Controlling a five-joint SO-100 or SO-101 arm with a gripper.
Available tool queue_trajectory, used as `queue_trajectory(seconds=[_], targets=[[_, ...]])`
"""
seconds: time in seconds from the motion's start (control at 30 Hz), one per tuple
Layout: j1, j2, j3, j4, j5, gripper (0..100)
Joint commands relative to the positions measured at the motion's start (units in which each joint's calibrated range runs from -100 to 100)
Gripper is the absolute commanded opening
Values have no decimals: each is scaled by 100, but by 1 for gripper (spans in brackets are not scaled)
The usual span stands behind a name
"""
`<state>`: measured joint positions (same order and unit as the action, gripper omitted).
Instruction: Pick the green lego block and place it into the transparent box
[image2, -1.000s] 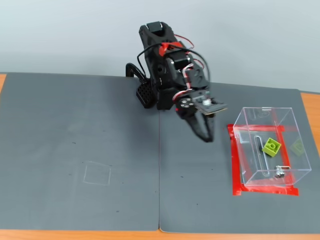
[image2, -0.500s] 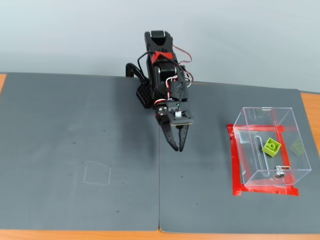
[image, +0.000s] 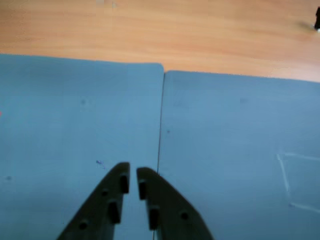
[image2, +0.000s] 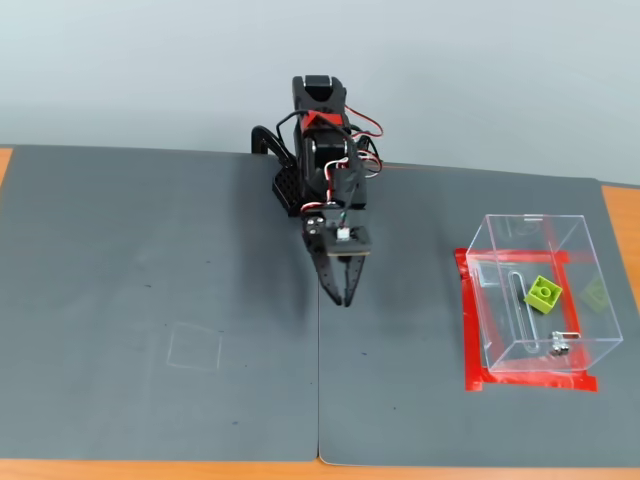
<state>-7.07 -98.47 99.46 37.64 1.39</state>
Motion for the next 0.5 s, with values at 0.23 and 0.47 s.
queue_trajectory(seconds=[0.23,0.47], targets=[[17,-102,36,1132,14,2],[32,-102,36,1305,25,2]])
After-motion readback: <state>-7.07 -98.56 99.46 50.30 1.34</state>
